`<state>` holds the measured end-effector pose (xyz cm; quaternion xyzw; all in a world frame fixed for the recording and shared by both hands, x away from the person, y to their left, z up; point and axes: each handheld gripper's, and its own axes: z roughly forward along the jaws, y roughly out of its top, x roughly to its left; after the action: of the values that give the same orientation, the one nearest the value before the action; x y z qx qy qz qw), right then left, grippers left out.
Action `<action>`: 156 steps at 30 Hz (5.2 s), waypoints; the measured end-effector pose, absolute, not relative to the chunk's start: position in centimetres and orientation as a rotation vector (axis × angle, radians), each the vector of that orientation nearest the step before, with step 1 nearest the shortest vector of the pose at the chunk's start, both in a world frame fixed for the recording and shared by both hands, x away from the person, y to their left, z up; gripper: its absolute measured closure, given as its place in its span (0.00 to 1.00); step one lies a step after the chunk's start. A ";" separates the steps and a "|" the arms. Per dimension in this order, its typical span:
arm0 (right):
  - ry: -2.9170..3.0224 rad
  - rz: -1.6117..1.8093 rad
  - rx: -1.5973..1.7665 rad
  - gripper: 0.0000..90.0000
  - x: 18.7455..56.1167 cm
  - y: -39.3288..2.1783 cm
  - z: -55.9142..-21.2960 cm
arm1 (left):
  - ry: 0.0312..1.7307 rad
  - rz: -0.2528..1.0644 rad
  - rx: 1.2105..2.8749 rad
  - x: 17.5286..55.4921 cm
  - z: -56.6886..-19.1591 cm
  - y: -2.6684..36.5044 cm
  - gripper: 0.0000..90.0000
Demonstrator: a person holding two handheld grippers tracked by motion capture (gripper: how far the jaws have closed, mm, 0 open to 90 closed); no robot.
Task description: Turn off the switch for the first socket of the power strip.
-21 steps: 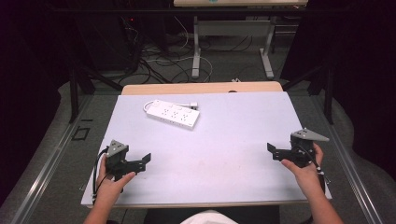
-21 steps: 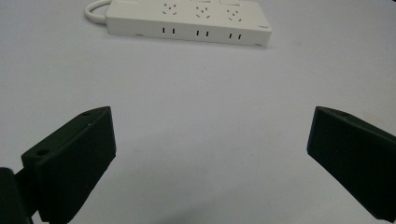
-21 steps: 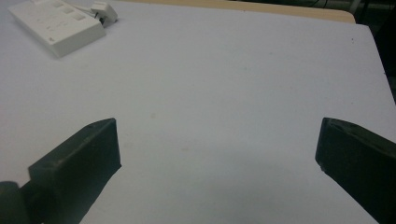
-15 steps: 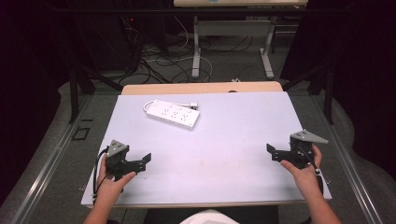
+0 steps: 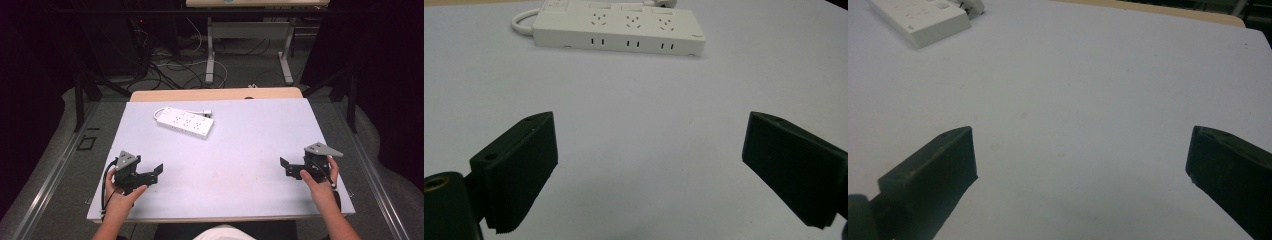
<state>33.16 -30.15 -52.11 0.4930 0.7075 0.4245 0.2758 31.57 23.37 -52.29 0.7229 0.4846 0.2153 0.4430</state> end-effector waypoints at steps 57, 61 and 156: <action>1.972 1.148 1.343 0.00 33.5 -29.6 -53.2 | 1.026 0.425 2.044 32.1 -53.8 18.0 0.47; 1.973 1.149 1.345 0.00 33.5 -29.6 -53.2 | 1.018 0.419 2.048 32.3 -53.7 17.4 0.49; 1.974 1.151 1.367 0.00 33.8 -29.7 -53.4 | 1.198 0.346 1.983 47.2 -44.9 11.1 0.88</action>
<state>33.76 -29.68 -53.41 0.4987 0.7201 0.4199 0.2375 47.18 11.06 -44.86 0.7797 0.4713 0.1361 0.3891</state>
